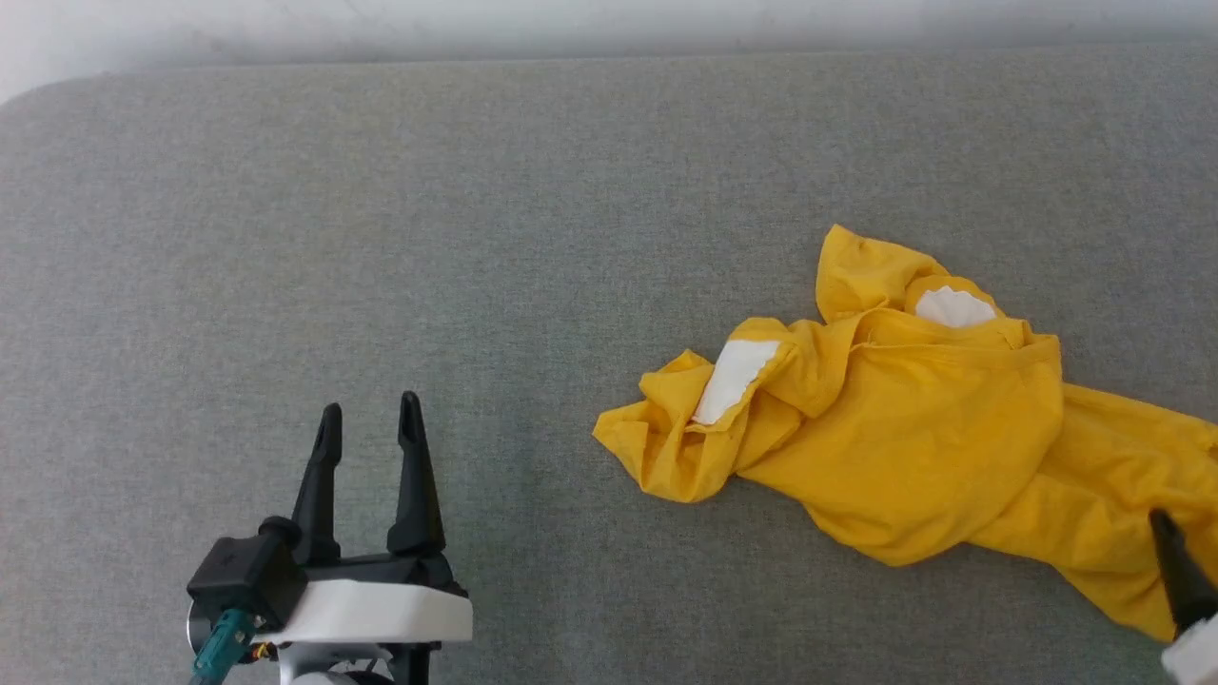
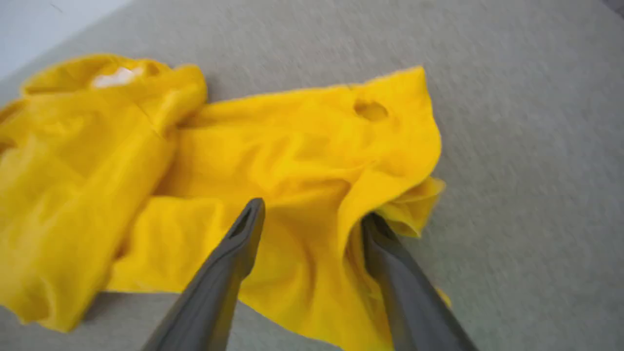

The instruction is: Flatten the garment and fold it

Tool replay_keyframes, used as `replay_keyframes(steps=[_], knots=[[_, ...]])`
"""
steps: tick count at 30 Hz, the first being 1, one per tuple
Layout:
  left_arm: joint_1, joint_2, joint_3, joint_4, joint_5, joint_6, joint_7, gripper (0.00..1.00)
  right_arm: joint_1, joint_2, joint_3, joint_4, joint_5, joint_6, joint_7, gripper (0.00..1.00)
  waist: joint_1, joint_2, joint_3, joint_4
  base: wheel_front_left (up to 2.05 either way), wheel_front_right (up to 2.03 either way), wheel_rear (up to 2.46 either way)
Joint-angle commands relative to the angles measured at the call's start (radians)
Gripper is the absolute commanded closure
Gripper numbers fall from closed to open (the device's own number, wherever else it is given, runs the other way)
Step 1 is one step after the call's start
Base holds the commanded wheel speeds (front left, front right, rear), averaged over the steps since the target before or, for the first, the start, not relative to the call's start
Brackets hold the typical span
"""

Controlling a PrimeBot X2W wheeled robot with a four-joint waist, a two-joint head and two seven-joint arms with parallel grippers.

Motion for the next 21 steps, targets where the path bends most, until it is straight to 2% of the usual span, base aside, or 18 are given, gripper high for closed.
replay_keyframes(steps=[1,5,10,15,21], knots=[[-0.013,-0.001,0.004,0.002,0.000,-0.002,-0.005,0.00,-0.029,0.001,0.016,-0.072,0.029,-0.001,0.020,0.00,-0.0001,0.0000,-0.004,0.004,0.00,0.00,0.00],[-0.011,-0.001,0.002,0.002,-0.003,-0.002,-0.005,0.00,-0.066,0.001,0.033,-0.261,0.005,-0.001,0.087,0.00,-0.0001,0.0000,-0.005,0.021,0.00,0.00,0.00],[-0.015,-0.001,-0.004,0.003,-0.010,-0.002,-0.005,0.00,-0.137,0.001,0.087,-0.354,-0.064,-0.001,0.186,0.00,-0.0001,0.0000,-0.004,0.058,0.00,0.00,0.00],[-0.013,-0.001,-0.008,0.003,-0.015,-0.002,-0.005,0.00,-0.223,-0.008,0.180,-0.315,-0.092,-0.001,0.239,0.00,-0.0001,0.0000,-0.001,0.087,0.00,0.00,0.00],[-0.024,-0.001,-0.022,0.012,-0.018,-0.011,-0.005,0.00,-0.314,-0.064,0.307,-0.147,-0.099,-0.001,0.270,0.00,-0.0001,0.0000,0.013,0.122,0.00,0.00,0.00]])
